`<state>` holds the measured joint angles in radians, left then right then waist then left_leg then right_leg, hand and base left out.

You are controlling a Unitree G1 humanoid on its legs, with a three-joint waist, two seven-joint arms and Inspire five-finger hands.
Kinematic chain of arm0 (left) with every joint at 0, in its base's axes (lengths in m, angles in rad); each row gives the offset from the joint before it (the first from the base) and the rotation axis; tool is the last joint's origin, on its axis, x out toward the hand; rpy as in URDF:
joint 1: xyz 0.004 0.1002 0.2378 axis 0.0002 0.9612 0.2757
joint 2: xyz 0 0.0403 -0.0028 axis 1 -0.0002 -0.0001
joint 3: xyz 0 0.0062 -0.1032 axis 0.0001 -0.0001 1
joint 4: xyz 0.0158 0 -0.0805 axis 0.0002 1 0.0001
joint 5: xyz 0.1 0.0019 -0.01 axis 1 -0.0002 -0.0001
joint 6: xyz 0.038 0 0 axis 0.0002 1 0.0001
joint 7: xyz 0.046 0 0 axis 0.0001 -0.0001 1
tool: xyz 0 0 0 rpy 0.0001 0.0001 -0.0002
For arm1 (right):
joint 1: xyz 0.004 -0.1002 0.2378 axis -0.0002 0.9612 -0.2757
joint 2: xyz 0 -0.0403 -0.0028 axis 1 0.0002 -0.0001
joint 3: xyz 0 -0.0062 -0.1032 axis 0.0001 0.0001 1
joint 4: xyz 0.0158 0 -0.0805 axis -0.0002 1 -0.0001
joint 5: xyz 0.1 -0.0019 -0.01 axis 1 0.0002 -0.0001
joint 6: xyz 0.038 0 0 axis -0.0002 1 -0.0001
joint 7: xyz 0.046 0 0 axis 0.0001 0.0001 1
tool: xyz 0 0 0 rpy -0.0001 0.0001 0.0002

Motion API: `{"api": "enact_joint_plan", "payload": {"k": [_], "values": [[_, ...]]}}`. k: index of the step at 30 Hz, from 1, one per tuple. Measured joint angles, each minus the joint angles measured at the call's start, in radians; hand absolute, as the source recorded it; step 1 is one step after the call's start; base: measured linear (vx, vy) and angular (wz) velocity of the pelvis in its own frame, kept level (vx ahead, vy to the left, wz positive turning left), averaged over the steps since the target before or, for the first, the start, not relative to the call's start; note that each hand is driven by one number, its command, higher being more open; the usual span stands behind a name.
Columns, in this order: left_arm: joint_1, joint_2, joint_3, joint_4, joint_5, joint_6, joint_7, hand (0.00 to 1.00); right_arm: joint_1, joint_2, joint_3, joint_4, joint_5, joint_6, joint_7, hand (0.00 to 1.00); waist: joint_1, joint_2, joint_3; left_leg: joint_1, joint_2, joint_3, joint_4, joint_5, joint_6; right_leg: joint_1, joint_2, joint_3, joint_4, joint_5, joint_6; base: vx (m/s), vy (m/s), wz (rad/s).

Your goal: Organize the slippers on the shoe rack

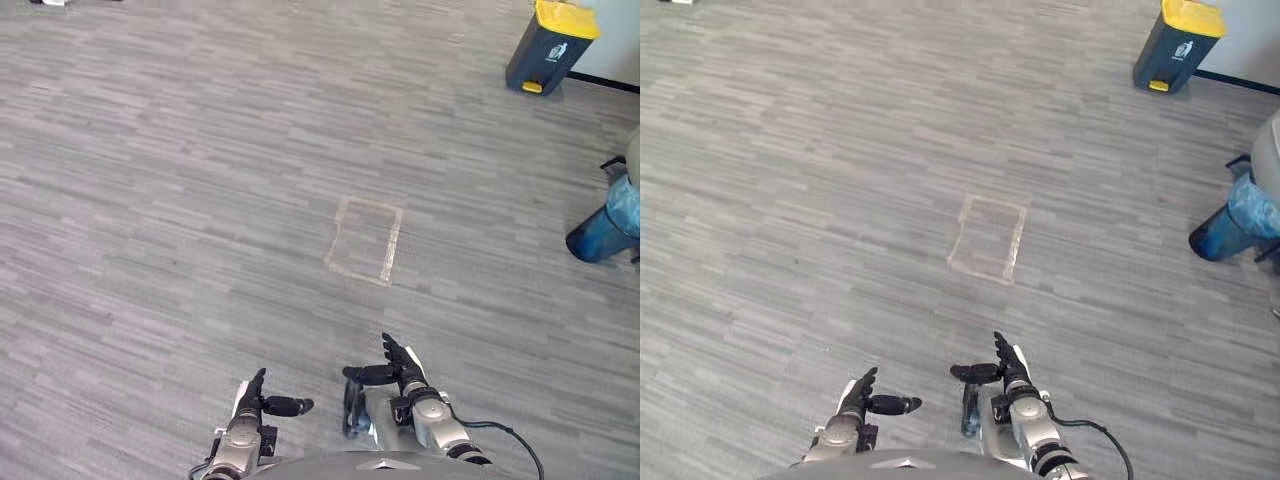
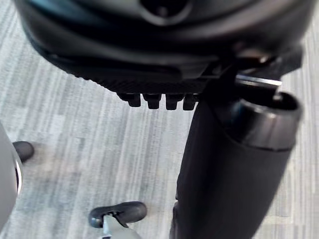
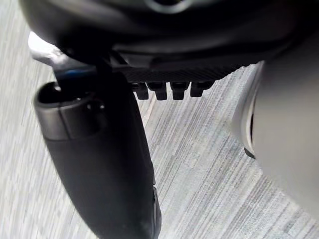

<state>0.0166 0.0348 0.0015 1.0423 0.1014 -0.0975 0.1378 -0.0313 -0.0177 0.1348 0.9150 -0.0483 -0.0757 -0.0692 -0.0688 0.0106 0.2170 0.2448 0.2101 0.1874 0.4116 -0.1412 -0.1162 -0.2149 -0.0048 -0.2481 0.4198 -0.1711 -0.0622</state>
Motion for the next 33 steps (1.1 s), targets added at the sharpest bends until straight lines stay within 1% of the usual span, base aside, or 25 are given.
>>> {"api": "enact_joint_plan", "payload": {"k": [1, 2, 3, 4, 5, 7, 10, 11, 12, 13, 15, 16, 17, 18, 19, 20, 21, 24, 25, 26, 27, 29, 30, 31, 33], "values": [[0.001, -0.015, 0.037, -0.017, 0.003, 0.003, -0.003, 1.0, 0.015, -0.001, 0.006, -0.01, -0.001, 0.006, 0.001, 1.0, 0.006, 0.018, -0.001, -0.095, 0.054, -0.026, 0.234, 0.075, -0.055, 0.07, 0.035, -0.001, -0.065, -0.002, 0.0, 0.37, -0.186, 0.05], [0.007, -0.022, 0.058, -0.029, 0.004, 0.001, -0.003, 1.0, 0.022, -0.003, 0.007, -0.016, -0.001, 0.011, 0.001, 1.0, 0.013, 0.028, -0.005, -0.153, 0.083, -0.034, 0.37, 0.077, -0.069, 0.107, 0.054, 0.003, -0.101, 0.0, -0.003, 0.32, -0.098, -0.22], [0.015, -0.026, 0.078, -0.05, 0.003, 0.002, -0.001, 1.0, 0.026, 0.001, 0.008, -0.016, 0.0, 0.016, 0.0, 1.0, 0.016, 0.036, -0.007, -0.236, 0.111, -0.023, 0.539, 0.024, -0.073, 0.175, 0.078, 0.023, -0.148, 0.003, -0.02, 0.4, -0.066, -0.44], [0.017, -0.026, 0.098, -0.063, 0.003, 0.002, -0.001, 1.0, 0.027, 0.005, 0.008, -0.004, 0.0, 0.019, 0.0, 1.0, 0.022, 0.031, -0.009, -0.281, 0.107, 0.003, 0.583, -0.038, -0.061, 0.226, 0.081, 0.046, -0.185, 0.006, -0.02, 0.58, -0.036, -0.77], [0.018, -0.022, 0.102, -0.068, -0.003, 0.001, 0.003, 1.0, 0.025, 0.006, 0.011, 0.016, 0.0, 0.021, 0.0, 1.0, 0.038, 0.019, -0.011, -0.322, 0.082, 0.052, 0.532, -0.094, -0.031, 0.277, 0.074, 0.089, -0.226, 0.01, -0.017, 0.51, 0.003, -0.91], [0.016, -0.02, 0.103, -0.081, -0.015, -0.002, 0.007, 1.0, 0.023, 0.002, 0.012, 0.031, -0.001, 0.025, -0.002, 1.0, 0.061, 0.018, -0.01, -0.401, 0.031, 0.084, 0.335, -0.138, -0.001, 0.343, 0.055, 0.17, -0.28, 0.014, -0.01, 0.42, 0.061, -1.06], [0.009, -0.017, 0.103, -0.09, -0.016, -0.005, 0.007, 1.0, 0.022, 0.004, 0.011, 0.044, -0.009, 0.031, -0.002, 1.0, 0.072, 0.008, 0.001, -0.461, -0.011, 0.063, 0.15, -0.125, 0.011, 0.404, 0.025, 0.214, -0.324, 0.01, -0.003, 0.38, 0.168, -0.72], [0.011, -0.01, 0.103, -0.092, -0.018, -0.01, 0.01, 1.0, 0.025, 0.001, 0.012, 0.046, -0.011, 0.032, -0.002, 1.0, 0.076, 0.008, 0.003, -0.47, -0.045, 0.039, -0.024, -0.051, 0.023, 0.435, 0.008, 0.229, -0.339, -0.006, 0.023, 0.41, 0.246, -0.81], [0.019, -0.015, 0.101, -0.085, -0.02, -0.01, 0.011, 1.0, 0.032, -0.01, 0.015, 0.053, -0.011, 0.031, -0.004, 1.0, 0.086, 0.025, -0.004, -0.462, -0.053, 0.015, -0.088, 0.139, 0.06, 0.461, 0.01, 0.254, -0.343, -0.032, 0.062, 0.52, 0.29, -0.81], [0.007, 0.005, 0.101, -0.071, -0.021, -0.007, 0.009, 1.0, 0.024, -0.001, 0.013, 0.064, -0.012, 0.034, -0.007, 1.0, 0.085, -0.002, -0.007, -0.452, -0.078, 0.022, -0.077, 0.124, 0.09, 0.473, -0.026, 0.256, -0.342, -0.04, 0.076, 0.44, 0.232, -0.4], [0.003, 0.022, 0.093, -0.068, -0.021, -0.004, 0.011, 1.0, 0.027, 0.008, 0.012, 0.064, -0.012, 0.029, -0.006, 1.0, 0.083, -0.039, -0.017, -0.449, -0.116, 0.021, -0.087, 0.092, 0.111, 0.469, -0.061, 0.236, -0.335, -0.028, 0.095, 0.4, 0.207, 0.22], [-0.003, 0.037, 0.083, -0.056, -0.023, 0.001, 0.004, 1.0, 0.026, 0.011, 0.008, 0.075, -0.012, 0.031, -0.006, 1.0, 0.086, -0.049, -0.018, -0.441, -0.132, 0.016, -0.056, 0.045, 0.126, 0.476, -0.077, 0.226, -0.298, -0.022, 0.105, 0.43, 0.252, 0.26], [-0.002, 0.036, 0.083, -0.054, -0.026, 0.003, 0.005, 1.0, 0.025, 0.011, 0.006, 0.078, -0.012, 0.031, -0.007, 1.0, 0.086, -0.049, -0.018, -0.435, -0.135, 0.016, -0.054, 0.037, 0.129, 0.476, -0.079, 0.226, -0.284, -0.022, 0.105, 0.36, 0.21, 0.2], [-0.001, 0.036, 0.082, -0.047, -0.029, 0.008, 0.006, 1.0, 0.026, 0.01, 0.001, 0.083, -0.012, 0.031, -0.007, 1.0, 0.086, -0.046, -0.019, -0.392, -0.145, 0.02, -0.058, 0.006, 0.136, 0.455, -0.084, 0.228, -0.172, -0.022, 0.106, 0.41, 0.253, -0.05], [0.001, 0.036, 0.079, -0.036, -0.029, 0.011, 0.005, 1.0, 0.024, 0.008, 0.0, 0.085, -0.012, 0.03, -0.006, 1.0, 0.09, -0.045, -0.02, -0.329, -0.153, 0.029, -0.09, -0.015, 0.141, 0.393, -0.1, 0.225, 0.028, -0.01, 0.128, 0.27, 0.17, -0.08], [0.001, 0.037, 0.078, -0.035, -0.03, 0.012, 0.005, 1.0, 0.023, 0.009, -0.001, 0.085, -0.012, 0.031, -0.006, 1.0, 0.091, -0.045, -0.019, -0.316, -0.156, 0.031, -0.098, -0.018, 0.141, 0.38, -0.103, 0.224, 0.066, -0.005, 0.137, 0.4, 0.238, -0.25], [0.008, 0.05, 0.046, -0.031, -0.029, 0.014, 0.008, 1.0, 0.021, 0.017, -0.007, 0.083, -0.012, 0.028, -0.004, 1.0, 0.087, -0.048, -0.013, -0.22, -0.177, 0.044, -0.16, -0.037, 0.156, 0.261, -0.148, 0.205, 0.362, 0.007, 0.16, 0.27, 0.128, -0.16], [0.009, 0.057, 0.004, -0.007, -0.027, 0.016, 0.009, 1.0, 0.014, 0.016, -0.003, 0.077, -0.027, 0.018, 0.001, 1.0, 0.068, -0.043, -0.022, -0.128, -0.177, 0.041, -0.213, -0.066, 0.165, 0.13, -0.152, 0.125, 0.445, -0.101, 0.079, 0.4, 0.092, 0.03], [0.004, 0.054, -0.011, 0.009, -0.026, 0.02, 0.006, 1.0, 0.001, 0.013, -0.002, 0.064, -0.029, 0.018, 0.002, 1.0, 0.049, -0.034, -0.019, -0.09, -0.159, 0.028, -0.247, -0.07, 0.157, 0.032, -0.107, 0.083, 0.314, -0.122, 0.064, 0.52, 0.012, 0.32], [0.0, 0.054, -0.017, 0.012, -0.024, 0.021, 0.005, 1.0, 0.0, 0.011, -0.002, 0.056, -0.029, 0.012, 0.002, 1.0, 0.042, -0.031, -0.017, -0.074, -0.147, 0.019, -0.259, -0.076, 0.148, -0.003, -0.089, 0.067, 0.217, -0.118, 0.066, 0.39, -0.04, 0.36], [0.0, 0.054, -0.017, 0.013, -0.023, 0.021, 0.005, 1.0, -0.001, 0.011, -0.003, 0.052, -0.029, 0.007, 0.002, 1.0, 0.04, -0.031, -0.016, -0.064, -0.141, 0.016, -0.265, -0.078, 0.146, -0.016, -0.081, 0.06, 0.161, -0.106, 0.069, 0.37, -0.07, 0.36], [0.013, 0.055, -0.017, 0.012, -0.02, 0.021, 0.005, 1.0, 0.003, 0.011, -0.001, 0.045, -0.029, -0.001, 0.002, 1.0, 0.036, -0.034, -0.017, -0.004, -0.134, 0.014, -0.295, -0.099, 0.109, -0.023, -0.061, 0.019, -0.125, 0.069, 0.066, 0.44, -0.092, 0.35], [0.017, 0.055, -0.017, 0.012, -0.02, 0.021, 0.004, 1.0, 0.006, 0.011, 0.001, 0.047, -0.029, -0.001, 0.001, 1.0, 0.035, -0.036, -0.019, 0.014, -0.133, 0.01, -0.3, -0.112, 0.09, -0.011, -0.06, 0.014, -0.148, 0.168, 0.056, 0.52, -0.148, 0.19], [0.007, 0.046, -0.012, 0.022, -0.015, 0.022, 0.007, 1.0, -0.009, -0.004, -0.002, 0.063, -0.03, 0.001, 0.001, 1.0, 0.041, -0.011, -0.019, 0.05, -0.1, -0.003, -0.302, -0.131, 0.071, 0.005, -0.037, 0.007, -0.121, 0.209, 0.025, 0.51, -0.172, 0.07], [0.008, 0.019, -0.012, 0.021, -0.005, 0.016, 0.004, 1.0, -0.018, -0.016, -0.022, 0.064, -0.031, 0.013, -0.002, 1.0, 0.041, 0.02, -0.023, 0.045, -0.085, -0.008, -0.267, -0.12, 0.057, -0.011, -0.031, 0.005, -0.063, 0.127, 0.017, 0.56, -0.195, -0.05]]}}
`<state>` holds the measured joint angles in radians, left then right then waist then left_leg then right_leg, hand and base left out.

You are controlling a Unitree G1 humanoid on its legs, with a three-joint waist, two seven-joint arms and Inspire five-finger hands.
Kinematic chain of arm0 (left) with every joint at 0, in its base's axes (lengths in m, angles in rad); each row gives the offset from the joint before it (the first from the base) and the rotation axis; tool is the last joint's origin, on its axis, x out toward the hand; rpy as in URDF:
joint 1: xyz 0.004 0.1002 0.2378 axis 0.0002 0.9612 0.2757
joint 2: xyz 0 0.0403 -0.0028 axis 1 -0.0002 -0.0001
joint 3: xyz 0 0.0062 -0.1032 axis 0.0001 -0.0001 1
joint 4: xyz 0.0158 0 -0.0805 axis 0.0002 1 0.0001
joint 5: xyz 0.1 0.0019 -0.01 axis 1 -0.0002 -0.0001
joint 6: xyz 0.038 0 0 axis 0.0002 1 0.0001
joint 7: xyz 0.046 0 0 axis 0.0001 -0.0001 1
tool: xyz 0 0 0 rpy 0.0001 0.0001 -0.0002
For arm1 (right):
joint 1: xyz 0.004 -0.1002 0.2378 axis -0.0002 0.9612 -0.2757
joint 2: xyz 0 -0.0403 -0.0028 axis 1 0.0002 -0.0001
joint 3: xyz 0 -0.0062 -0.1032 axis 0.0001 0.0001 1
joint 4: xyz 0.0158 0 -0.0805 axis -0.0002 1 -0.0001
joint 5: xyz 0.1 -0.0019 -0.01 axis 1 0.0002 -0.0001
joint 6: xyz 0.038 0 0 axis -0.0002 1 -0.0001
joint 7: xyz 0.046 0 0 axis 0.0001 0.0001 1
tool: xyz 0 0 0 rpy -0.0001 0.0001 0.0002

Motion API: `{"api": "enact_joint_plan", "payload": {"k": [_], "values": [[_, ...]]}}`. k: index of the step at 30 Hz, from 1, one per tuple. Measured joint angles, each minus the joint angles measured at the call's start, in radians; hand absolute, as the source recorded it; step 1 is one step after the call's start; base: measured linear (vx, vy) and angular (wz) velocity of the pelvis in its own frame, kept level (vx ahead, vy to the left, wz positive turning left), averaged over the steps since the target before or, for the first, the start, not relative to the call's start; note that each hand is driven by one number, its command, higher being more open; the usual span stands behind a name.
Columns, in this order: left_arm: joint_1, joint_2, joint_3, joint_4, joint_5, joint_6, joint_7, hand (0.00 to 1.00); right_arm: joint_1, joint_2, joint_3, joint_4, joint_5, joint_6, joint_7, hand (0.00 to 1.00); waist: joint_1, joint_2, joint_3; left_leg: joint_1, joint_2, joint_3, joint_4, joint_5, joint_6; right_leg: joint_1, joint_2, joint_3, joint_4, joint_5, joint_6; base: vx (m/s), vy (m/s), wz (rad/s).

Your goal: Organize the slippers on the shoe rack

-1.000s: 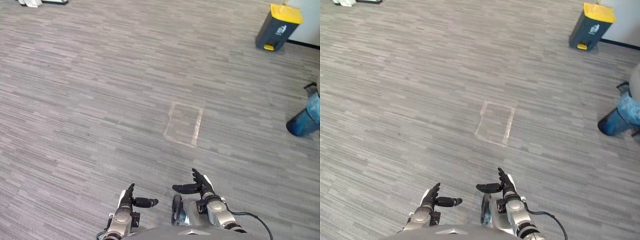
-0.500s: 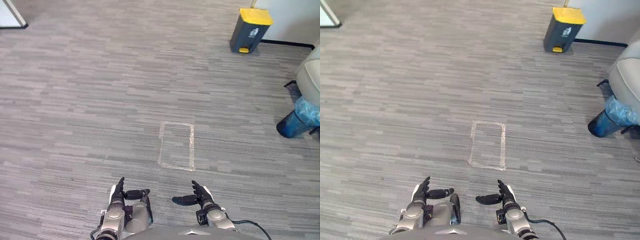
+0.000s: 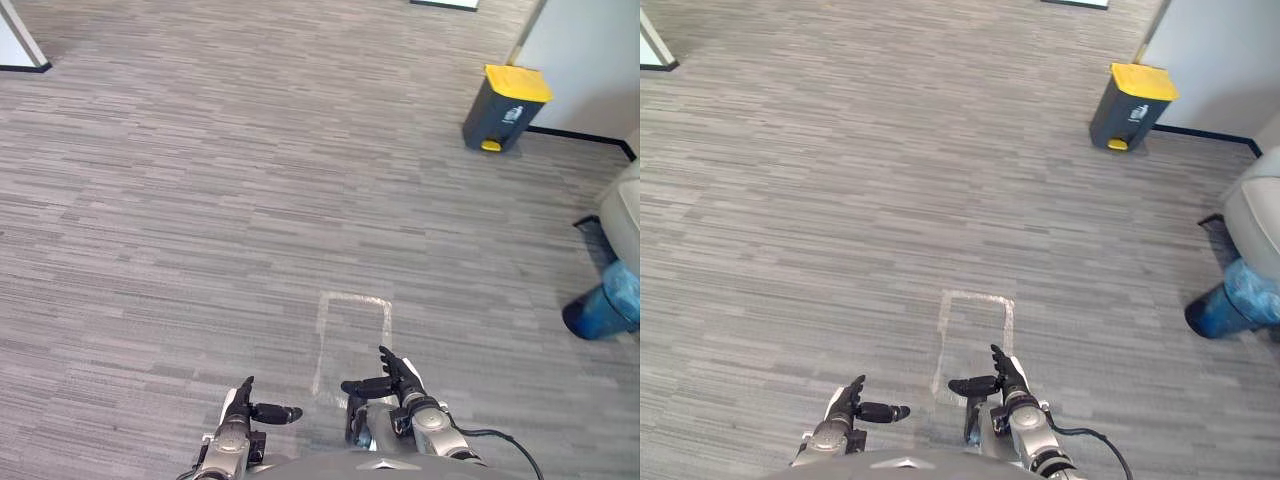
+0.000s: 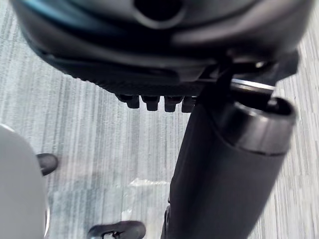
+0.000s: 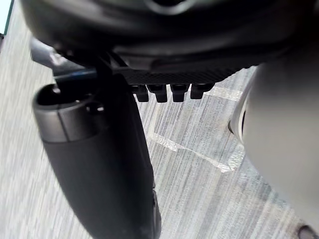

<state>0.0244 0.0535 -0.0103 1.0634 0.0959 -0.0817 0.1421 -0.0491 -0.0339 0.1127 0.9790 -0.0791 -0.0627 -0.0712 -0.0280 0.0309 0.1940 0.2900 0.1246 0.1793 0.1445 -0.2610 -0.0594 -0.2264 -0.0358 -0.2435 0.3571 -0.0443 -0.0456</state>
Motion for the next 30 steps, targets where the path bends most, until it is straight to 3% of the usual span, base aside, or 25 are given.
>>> {"api": "enact_joint_plan", "payload": {"k": [2, 5, 6, 7, 10, 11, 13, 14, 15, 16, 18, 22, 24, 26, 28, 30], "values": [[0.0, -0.013, 0.017, 0.001, 0.014, 0.005, -0.007, 1.0, 0.0, -0.006, -0.016, 0.001, 0.0, 0.008, 0.0, 1.0, -0.008, 0.011, -0.006, -0.054, 0.02, -0.026, 0.153, 0.013, -0.025, 0.031, 0.005, -0.01, 0.005, -0.051, -0.004, 0.49, -0.192, 0.09], [0.01, -0.026, 0.08, -0.021, 0.014, 0.005, -0.011, 1.0, 0.032, -0.006, -0.013, -0.016, 0.0, 0.014, 0.0, 1.0, -0.001, 0.017, -0.007, -0.222, 0.102, -0.041, 0.615, 0.088, -0.136, 0.193, 0.049, -0.012, -0.123, -0.061, -0.013, 0.44, -0.134, 0.01], [0.019, -0.03, 0.101, -0.039, 0.014, 0.004, -0.01, 1.0, 0.039, -0.007, -0.014, -0.012, 0.001, 0.015, -0.004, 1.0, 0.001, 0.016, -0.007, -0.268, 0.129, -0.005, 0.723, 0.04, -0.119, 0.263, 0.061, 0.001, -0.173, -0.062, -0.014, 0.49, -0.078, -0.25], [0.023, -0.029, 0.105, -0.047, 0.014, 0.004, -0.011, 1.0, 0.043, -0.007, -0.014, -0.011, 0.001, 0.015, -0.005, 1.0, 0.003, 0.006, -0.006, -0.289, 0.129, 0.015, 0.73, 0.016, -0.102, 0.29, 0.061, 0.014, -0.196, -0.062, -0.014, 0.42, 0.025, -0.42], [0.025, -0.02, 0.105, -0.067, 0.012, 0.001, -0.01, 1.0, 0.04, -0.006, -0.015, 0.005, 0.002, 0.016, -0.006, 1.0, 0.026, -0.001, -0.007, -0.36, 0.078, 0.028, 0.541, -0.059, -0.046, 0.338, 0.043, 0.09, -0.236, -0.06, -0.011, 0.25, 0.085, -0.67], [0.024, -0.019, 0.105, -0.071, 0.012, -0.003, -0.01, 1.0, 0.039, -0.003, -0.019, 0.009, 0.002, 0.018, -0.007, 1.0, 0.028, -0.007, -0.004, -0.382, 0.051, -0.002, 0.443, -0.06, -0.041, 0.343, 0.028, 0.12, -0.238, -0.061, -0.008, 0.32, 0.27, -0.88], [0.022, -0.015, 0.103, -0.078, 0.01, -0.01, -0.009, 1.0, 0.038, 0.008, -0.048, 0.01, 0.002, 0.02, -0.009, 1.0, 0.029, -0.022, 0.004, -0.41, -0.018, -0.134, 0.26, -0.023, -0.036, 0.354, -0.014, 0.172, -0.235, -0.077, 0.031, 0.22, 0.233, -0.84], [0.023, -0.022, 0.104, -0.077, 0.008, -0.015, -0.007, 1.0, 0.044, 0.003, -0.054, 0.01, 0.002, 0.019, -0.014, 1.0, 0.03, -0.01, 0.002, -0.409, -0.033, -0.207, 0.169, 0.078, -0.052, 0.356, -0.021, 0.207, -0.229, -0.096, 0.066, 0.26, 0.31, -0.92], [0.02, -0.018, 0.102, -0.06, -0.001, -0.015, 0.0, 1.0, 0.042, -0.003, -0.054, 0.017, 0.002, 0.02, -0.019, 1.0, 0.031, -0.006, -0.002, -0.378, -0.051, -0.199, 0.162, 0.147, -0.022, 0.369, -0.034, 0.243, -0.23, -0.104, 0.088, 0.3, 0.369, -0.77], [0.019, -0.014, 0.1, -0.057, -0.002, -0.015, 0.004, 1.0, 0.042, 0.001, -0.054, 0.015, 0.002, 0.02, -0.021, 1.0, 0.026, -0.015, -0.003, -0.369, -0.059, -0.19, 0.16, 0.143, -0.024, 0.371, -0.043, 0.249, -0.23, -0.1, 0.094, 0.25, 0.313, -0.53], [0.016, 0.004, 0.094, -0.057, -0.018, -0.014, 0.002, 1.0, 0.047, 0.019, -0.053, 0.021, 0.002, 0.018, -0.019, 1.0, 0.031, -0.045, -0.012, -0.355, -0.073, -0.134, 0.181, 0.108, 0.014, 0.368, -0.07, 0.274, -0.225, -0.1, 0.095, 0.19, 0.243, -0.58], [0.016, 0.006, 0.092, -0.048, -0.024, -0.006, 0.002, 1.0, 0.048, 0.034, -0.053, 0.019, 0.001, 0.017, -0.016, 1.0, 0.037, -0.047, -0.01, -0.256, -0.069, 0.003, 0.138, 0.061, 0.041, 0.316, -0.085, 0.345, -0.103, -0.113, 0.118, 0.14, 0.184, -0.94], [0.015, 0.007, 0.085, -0.037, -0.024, -0.005, 0.003, 1.0, 0.04, 0.034, -0.05, 0.019, 0.001, 0.016, -0.016, 1.0, 0.035, -0.038, -0.007, -0.207, -0.059, 0.073, 0.112, 0.057, 0.043, 0.274, -0.092, 0.293, -0.023, -0.114, 0.12, 0.11, 0.108, -1.19], [0.013, 0.025, 0.041, -0.022, -0.026, -0.004, 0.003, 1.0, 0.031, 0.038, -0.045, 0.025, 0.001, 0.013, -0.016, 1.0, 0.027, -0.033, -0.007, -0.153, -0.045, 0.171, 0.074, 0.056, 0.048, 0.221, -0.15, -0.02, 0.058, -0.126, 0.1, 0.11, 0.049, -1.36], [0.009, 0.03, 0.029, -0.014, -0.026, -0.003, 0.002, 1.0, 0.021, 0.038, -0.043, 0.045, -0.001, 0.012, -0.016, 1.0, 0.026, -0.038, -0.01, -0.134, -0.04, 0.228, 0.057, 0.056, 0.048, 0.205, -0.174, -0.2, 0.067, -0.14, 0.074, 0.11, -0.068, -1.25], [-0.002, 0.028, 0.029, 0.003, -0.026, -0.002, 0.0, 1.0, 0.01, 0.03, -0.045, 0.056, -0.007, 0.012, -0.017, 1.0, 0.026, -0.035, -0.011, -0.119, -0.037, 0.262, 0.038, 0.056, 0.048, 0.188, -0.168, -0.268, 0.056, -0.136, 0.063, 0.12, -0.08, -1.34]]}}
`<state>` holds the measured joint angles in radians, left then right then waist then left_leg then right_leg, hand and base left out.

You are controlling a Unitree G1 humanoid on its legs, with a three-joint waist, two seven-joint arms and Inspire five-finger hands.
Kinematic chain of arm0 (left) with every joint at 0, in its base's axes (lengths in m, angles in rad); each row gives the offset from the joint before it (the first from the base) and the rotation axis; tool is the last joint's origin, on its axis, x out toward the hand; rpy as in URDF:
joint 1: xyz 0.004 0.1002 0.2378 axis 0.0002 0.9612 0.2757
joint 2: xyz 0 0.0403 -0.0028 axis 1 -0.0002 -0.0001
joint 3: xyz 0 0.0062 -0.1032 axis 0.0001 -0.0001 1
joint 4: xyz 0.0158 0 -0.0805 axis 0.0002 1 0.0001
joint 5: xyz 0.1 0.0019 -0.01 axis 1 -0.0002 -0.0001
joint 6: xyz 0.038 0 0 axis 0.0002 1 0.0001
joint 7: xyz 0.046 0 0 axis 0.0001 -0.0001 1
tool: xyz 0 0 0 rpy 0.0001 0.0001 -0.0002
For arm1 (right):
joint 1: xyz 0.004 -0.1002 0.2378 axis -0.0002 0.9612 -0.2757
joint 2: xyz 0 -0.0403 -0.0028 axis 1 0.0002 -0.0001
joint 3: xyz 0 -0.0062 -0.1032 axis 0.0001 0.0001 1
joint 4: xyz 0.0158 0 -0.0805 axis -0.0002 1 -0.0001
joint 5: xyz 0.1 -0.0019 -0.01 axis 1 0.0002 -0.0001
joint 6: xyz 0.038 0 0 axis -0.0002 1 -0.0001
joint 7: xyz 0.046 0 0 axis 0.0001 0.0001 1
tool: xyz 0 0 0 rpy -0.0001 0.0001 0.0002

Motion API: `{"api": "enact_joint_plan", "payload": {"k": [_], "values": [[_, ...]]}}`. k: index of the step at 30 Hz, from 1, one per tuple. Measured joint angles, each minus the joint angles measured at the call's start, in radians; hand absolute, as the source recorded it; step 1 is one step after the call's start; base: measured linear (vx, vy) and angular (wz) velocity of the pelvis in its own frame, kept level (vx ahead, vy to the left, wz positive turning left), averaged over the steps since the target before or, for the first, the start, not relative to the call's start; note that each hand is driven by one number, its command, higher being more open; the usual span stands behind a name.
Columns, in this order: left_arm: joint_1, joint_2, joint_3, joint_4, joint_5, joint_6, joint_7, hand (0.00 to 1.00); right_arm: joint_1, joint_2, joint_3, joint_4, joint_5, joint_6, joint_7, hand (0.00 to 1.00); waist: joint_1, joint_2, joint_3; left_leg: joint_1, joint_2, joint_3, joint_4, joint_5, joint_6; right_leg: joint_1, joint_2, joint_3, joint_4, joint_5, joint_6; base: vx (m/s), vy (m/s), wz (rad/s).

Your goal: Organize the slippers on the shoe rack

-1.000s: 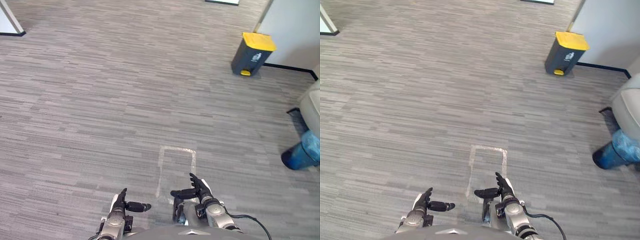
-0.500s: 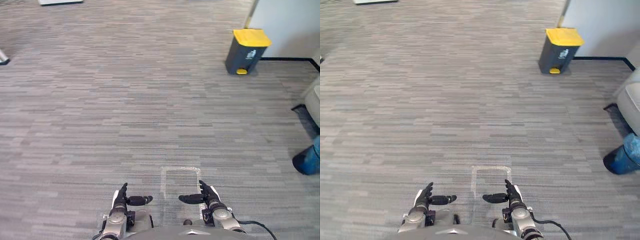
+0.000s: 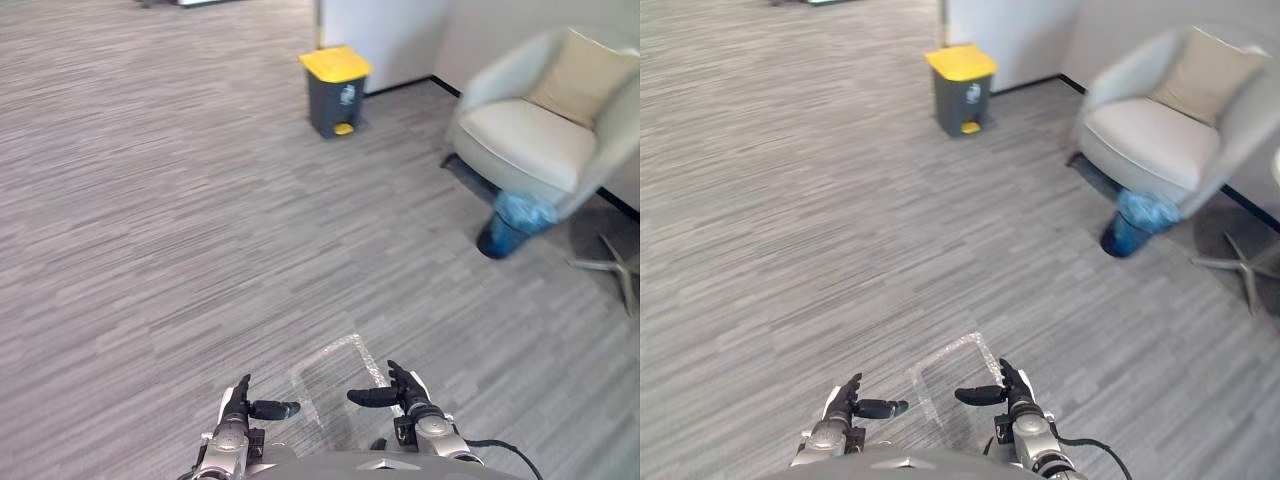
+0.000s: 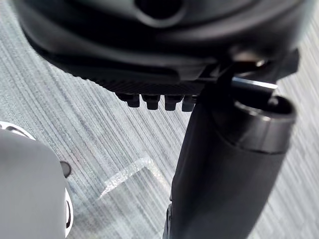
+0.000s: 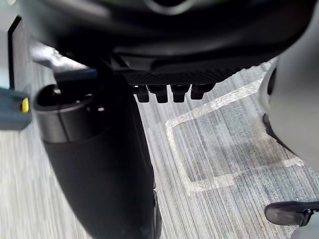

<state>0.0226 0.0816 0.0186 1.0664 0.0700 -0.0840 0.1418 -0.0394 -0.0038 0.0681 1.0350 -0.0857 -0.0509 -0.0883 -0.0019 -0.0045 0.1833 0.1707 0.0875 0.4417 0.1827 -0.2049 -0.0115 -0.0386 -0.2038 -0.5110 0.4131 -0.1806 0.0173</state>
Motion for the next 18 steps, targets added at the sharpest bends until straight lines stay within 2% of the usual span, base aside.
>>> {"api": "enact_joint_plan", "payload": {"k": [1, 4, 7, 9, 10, 11, 12, 13, 14, 15, 16, 17, 18], "values": [[-0.002, -0.016, -0.001, 0.011, 0.0, 0.002, -0.004, 1.0, -0.013, -0.01, -0.008, 0.005, -0.002, 0.003, -0.002, 1.0, -0.008, 0.023, 0.001, 0.012, 0.004, 0.027, -0.018, 0.0, 0.0, -0.014, 0.009, -0.016, 0.0, 0.002, -0.01, 0.1, -0.046, -0.87], [-0.007, -0.035, -0.009, 0.015, 0.004, 0.006, -0.019, 1.0, -0.014, -0.046, -0.013, 0.007, -0.005, 0.004, -0.005, 1.0, -0.018, 0.05, 0.001, 0.039, 0.009, 0.039, -0.023, 0.003, -0.005, -0.005, 0.025, 0.003, -0.01, 0.002, -0.012, 0.09, -0.016, -0.49], [-0.005, -0.034, -0.014, 0.016, 0.019, 0.006, -0.021, 1.0, 0.009, -0.066, -0.051, 0.011, -0.013, 0.005, -0.008, 1.0, -0.026, 0.047, -0.003, 0.049, 0.023, 0.033, 0.013, 0.013, -0.033, 0.053, 0.053, -0.001, -0.092, 0.001, -0.01, 0.09, -0.058, -0.02], [-0.012, -0.025, -0.012, 0.014, 0.017, 0.008, -0.021, 1.0, 0.026, -0.075, -0.05, 0.012, -0.011, 0.007, -0.007, 1.0, -0.024, 0.035, 0.002, -0.042, 0.095, 0.026, 0.247, -0.016, -0.08, 0.109, 0.096, -0.001, -0.2, 0.018, -0.003, 0.09, -0.131, -0.09], [-0.013, -0.024, -0.01, 0.008, 0.017, 0.01, -0.021, 1.0, 0.029, -0.078, -0.048, 0.012, -0.01, 0.007, -0.007, 1.0, -0.022, 0.039, 0.004, -0.075, 0.128, 0.02, 0.347, -0.018, -0.083, 0.13, 0.113, 0.005, -0.233, 0.03, -0.008, 0.12, -0.093, -0.41], [-0.006, -0.022, -0.01, -0.01, 0.017, 0.01, -0.021, 1.0, 0.035, -0.083, -0.048, 0.008, -0.008, 0.007, -0.009, 1.0, -0.017, 0.059, 0.006, -0.136, 0.195, 0.011, 0.543, -0.001, -0.085, 0.169, 0.15, 0.036, -0.278, 0.038, -0.012, 0.12, -0.026, -0.64], [-0.008, -0.026, -0.011, -0.014, 0.017, 0.009, -0.021, 1.0, 0.034, -0.088, -0.048, 0.009, -0.008, 0.007, -0.01, 1.0, -0.007, 0.059, 0.013, -0.176, 0.223, -0.015, 0.638, -0.007, -0.08, 0.186, 0.159, 0.061, -0.288, 0.039, -0.015, 0.19, 0.036, -0.8], [-0.009, -0.03, -0.01, -0.019, 0.018, 0.009, -0.027, 1.0, 0.031, -0.092, -0.049, 0.008, -0.004, 0.009, -0.012, 1.0, -0.002, 0.062, 0.015, -0.201, 0.215, -0.048, 0.663, -0.052, -0.078, 0.195, 0.159, 0.092, -0.292, 0.038, -0.016, 0.22, 0.086, -1.0], [-0.009, -0.026, -0.011, -0.031, 0.019, 0.005, -0.037, 1.0, 0.03, -0.091, -0.05, 0.009, 0.005, 0.015, -0.02, 1.0, 0.001, 0.052, 0.022, -0.235, 0.175, -0.092, 0.637, -0.121, -0.053, 0.203, 0.14, 0.141, -0.292, 0.038, -0.016, 0.23, 0.143, -1.16], [-0.01, -0.019, -0.011, -0.044, 0.018, 0.004, -0.039, 1.0, 0.028, -0.086, -0.056, 0.01, 0.009, 0.018, -0.023, 1.0, 0.007, 0.037, 0.031, -0.267, 0.122, -0.128, 0.581, -0.152, -0.036, 0.205, 0.109, 0.184, -0.286, 0.038, -0.016, 0.19, 0.182, -1.39], [-0.01, -0.013, -0.011, -0.062, 0.016, -0.003, -0.037, 1.0, 0.027, -0.079, -0.074, 0.01, 0.01, 0.021, -0.026, 1.0, 0.011, 0.022, 0.041, -0.304, 0.064, -0.181, 0.484, -0.158, -0.037, 0.203, 0.075, 0.23, -0.278, 0.038, -0.014, 0.13, 0.187, -1.1], [-0.01, -0.013, -0.011, -0.065, 0.015, -0.007, -0.036, 1.0, 0.028, -0.077, -0.079, 0.01, 0.01, 0.021, -0.026, 1.0, 0.013, 0.021, 0.042, -0.317, 0.042, -0.215, 0.437, -0.152, -0.043, 0.199, 0.064, 0.248, -0.276, 0.038, -0.012, 0.13, 0.225, -1.28], [-0.01, -0.026, -0.012, -0.064, 0.014, -0.015, -0.028, 1.0, 0.032, -0.081, -0.088, 0.009, 0.01, 0.021, -0.027, 1.0, 0.023, 0.044, 0.04, -0.322, 0.0, -0.358, 0.239, -0.086, -0.066, 0.184, 0.064, 0.31, -0.267, 0.029, 0.02, 0.16, 0.256, -1.2]]}}
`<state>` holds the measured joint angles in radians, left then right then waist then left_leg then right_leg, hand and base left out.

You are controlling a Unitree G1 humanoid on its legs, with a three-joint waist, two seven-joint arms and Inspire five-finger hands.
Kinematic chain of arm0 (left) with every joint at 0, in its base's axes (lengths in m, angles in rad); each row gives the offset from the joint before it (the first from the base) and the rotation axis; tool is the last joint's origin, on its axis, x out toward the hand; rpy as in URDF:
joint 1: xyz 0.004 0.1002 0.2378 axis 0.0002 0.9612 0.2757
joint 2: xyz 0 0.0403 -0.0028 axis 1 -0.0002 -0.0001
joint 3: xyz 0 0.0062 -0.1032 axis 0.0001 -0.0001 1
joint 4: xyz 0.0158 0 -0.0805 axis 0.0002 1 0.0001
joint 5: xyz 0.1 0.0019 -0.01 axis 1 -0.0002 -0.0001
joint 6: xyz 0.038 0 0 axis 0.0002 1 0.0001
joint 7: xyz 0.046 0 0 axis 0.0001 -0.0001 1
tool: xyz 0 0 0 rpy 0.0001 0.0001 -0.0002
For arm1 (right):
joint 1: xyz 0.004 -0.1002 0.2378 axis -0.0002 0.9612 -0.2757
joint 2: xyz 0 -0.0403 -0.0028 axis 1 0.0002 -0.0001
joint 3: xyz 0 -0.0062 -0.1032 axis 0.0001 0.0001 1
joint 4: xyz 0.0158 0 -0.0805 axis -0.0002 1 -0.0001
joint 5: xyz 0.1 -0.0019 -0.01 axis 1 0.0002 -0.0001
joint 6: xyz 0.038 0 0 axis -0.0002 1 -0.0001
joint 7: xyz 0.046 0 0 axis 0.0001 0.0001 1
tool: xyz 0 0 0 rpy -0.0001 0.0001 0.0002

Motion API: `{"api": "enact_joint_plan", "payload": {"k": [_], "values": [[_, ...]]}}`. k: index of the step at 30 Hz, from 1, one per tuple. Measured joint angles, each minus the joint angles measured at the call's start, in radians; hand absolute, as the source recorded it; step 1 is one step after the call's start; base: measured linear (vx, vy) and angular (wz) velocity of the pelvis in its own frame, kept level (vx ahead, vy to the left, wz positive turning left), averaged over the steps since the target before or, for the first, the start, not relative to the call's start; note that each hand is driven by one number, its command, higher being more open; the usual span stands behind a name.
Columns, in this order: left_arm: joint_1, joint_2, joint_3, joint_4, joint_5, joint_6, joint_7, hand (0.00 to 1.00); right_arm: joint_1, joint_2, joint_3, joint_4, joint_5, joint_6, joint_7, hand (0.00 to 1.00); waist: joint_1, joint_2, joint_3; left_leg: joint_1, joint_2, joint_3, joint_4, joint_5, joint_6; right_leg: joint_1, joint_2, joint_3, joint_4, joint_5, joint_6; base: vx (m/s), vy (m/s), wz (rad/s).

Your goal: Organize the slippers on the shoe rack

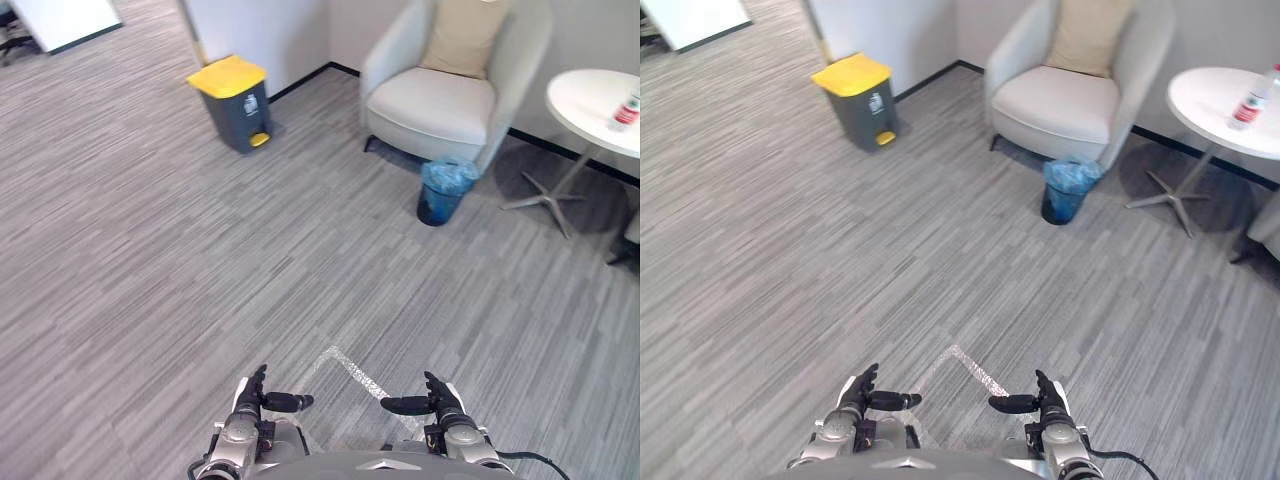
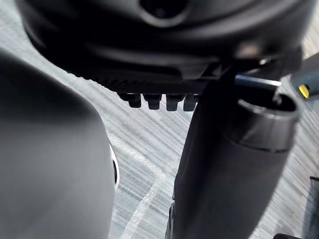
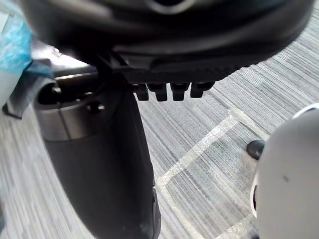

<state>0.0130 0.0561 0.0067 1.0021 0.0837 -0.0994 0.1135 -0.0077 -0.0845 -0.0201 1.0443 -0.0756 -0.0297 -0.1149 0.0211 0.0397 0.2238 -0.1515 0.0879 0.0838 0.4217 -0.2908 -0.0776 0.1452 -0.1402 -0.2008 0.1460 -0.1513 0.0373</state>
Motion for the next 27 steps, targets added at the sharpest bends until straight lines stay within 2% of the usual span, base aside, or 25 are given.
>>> {"api": "enact_joint_plan", "payload": {"k": [1, 2, 3, 4, 5, 7, 9, 16, 18, 20, 21, 24, 27], "values": [[0.001, -0.016, 0.002, 0.003, -0.005, -0.001, 0.004, 1.0, 0.0, -0.012, -0.002, -0.004, -0.001, 0.004, 0.002, 1.0, 0.008, 0.031, -0.002, 0.018, 0.004, -0.045, -0.066, 0.131, -0.019, -0.001, 0.017, 0.038, 0.005, -0.01, 0.04, 0.19, 0.279, -1.34], [-0.014, -0.014, 0.005, 0.014, -0.009, 0.008, 0.008, 1.0, -0.001, -0.012, 0.002, -0.011, 0.003, 0.007, 0.002, 1.0, 0.005, 0.017, 0.005, 0.052, -0.016, -0.02, -0.077, 0.133, -0.018, 0.001, -0.001, 0.076, 0.008, -0.011, 0.047, 0.22, 0.248, -0.88], [-0.014, -0.003, 0.005, 0.017, -0.011, 0.009, 0.012, 1.0, -0.005, 0.0, 0.007, -0.009, 0.001, 0.003, 0.0, 1.0, 0.001, -0.003, 0.005, 0.051, -0.03, -0.027, -0.058, 0.142, -0.018, -0.02, 0.004, 0.09, 0.023, -0.012, 0.05, 0.2, 0.144, -0.75], [-0.021, 0.008, 0.009, 0.012, -0.023, 0.007, 0.008, 1.0, -0.011, 0.012, 0.011, -0.001, 0.0, 0.003, -0.002, 1.0, 0.003, -0.02, 0.015, 0.035, -0.053, -0.111, 0.004, 0.138, -0.009, -0.028, 0.0, 0.106, 0.037, -0.03, 0.046, 0.22, 0.07, -0.66], [-0.022, 0.009, 0.009, 0.013, -0.026, 0.012, 0.009, 1.0, -0.011, 0.014, 0.012, -0.003, 0.0, 0.003, 0.001, 1.0, 0.008, -0.02, 0.012, 0.044, -0.055, -0.116, 0.013, 0.114, -0.006, -0.028, 0.001, 0.135, 0.036, -0.028, 0.045, 0.2, 0.036, -0.71], [-0.022, 0.009, 0.01, 0.019, -0.026, 0.017, 0.01, 1.0, -0.011, 0.025, -0.002, -0.014, -0.001, 0.002, 0.001, 1.0, 0.007, -0.022, 0.01, 0.067, -0.05, -0.084, -0.002, 0.09, 0.016, -0.028, 0.004, 0.158, 0.034, -0.029, 0.047, 0.14, 0.073, -0.48], [-0.022, 0.015, 0.009, 0.023, -0.032, 0.023, 0.006, 1.0, -0.01, 0.039, -0.02, -0.013, -0.001, 0.002, 0.001, 1.0, 0.008, -0.032, 0.004, 0.094, -0.042, -0.05, -0.026, 0.087, 0.021, -0.036, 0.006, 0.191, 0.038, -0.029, 0.047, 0.09, 0.052, -0.43], [-0.012, 0.024, -0.023, 0.035, -0.031, 0.026, 0.004, 1.0, -0.003, 0.034, -0.014, -0.001, -0.001, -0.005, 0.001, 1.0, 0.003, -0.03, -0.015, 0.17, -0.011, 0.0, -0.124, 0.086, 0.022, -0.073, 0.039, 0.298, 0.046, -0.022, 0.055, 0.03, -0.029, -0.53], [-0.008, 0.023, -0.025, 0.035, -0.032, 0.026, -0.001, 1.0, -0.002, 0.015, -0.006, 0.021, 0.003, -0.001, 0.001, 1.0, 0.002, -0.026, -0.021, 0.187, 0.001, 0.031, -0.152, 0.086, 0.022, -0.093, 0.052, 0.329, 0.045, -0.001, 0.061, -0.02, -0.01, -0.49], [-0.002, 0.014, -0.022, 0.035, -0.033, 0.026, -0.001, 1.0, -0.004, 0.006, 0.007, 0.024, 0.001, -0.002, 0.001, 1.0, 0.004, -0.01, -0.03, 0.191, 0.022, 0.059, -0.16, 0.086, 0.022, -0.117, 0.067, 0.296, 0.045, 0.043, 0.073, -0.04, 0.0, -0.59], [0.003, 0.008, -0.021, 0.035, -0.033, 0.025, 0.0, 1.0, -0.007, -0.003, 0.022, 0.029, -0.001, -0.002, 0.002, 1.0, 0.008, 0.0, -0.038, 0.197, 0.038, 0.087, -0.169, 0.086, 0.022, -0.133, 0.073, 0.231, 0.042, 0.072, 0.066, -0.04, -0.008, -0.76], [0.009, 0.006, -0.022, 0.036, -0.033, 0.026, 0.0, 1.0, -0.008, -0.008, 0.033, 0.032, -0.002, -0.002, 0.001, 1.0, 0.01, 0.003, -0.045, 0.23, 0.046, 0.158, -0.189, 0.09, 0.027, -0.129, 0.036, -0.02, 0.016, 0.088, 0.014, -0.06, -0.047, -0.64], [0.012, -0.002, -0.027, 0.044, -0.033, 0.026, -0.003, 1.0, -0.004, -0.016, 0.031, 0.032, -0.003, -0.002, -0.001, 1.0, 0.005, 0.02, -0.057, 0.238, 0.038, 0.158, -0.198, 0.101, 0.022, -0.108, 0.052, -0.011, -0.038, 0.122, 0.014, -0.07, -0.001, -0.14]]}}
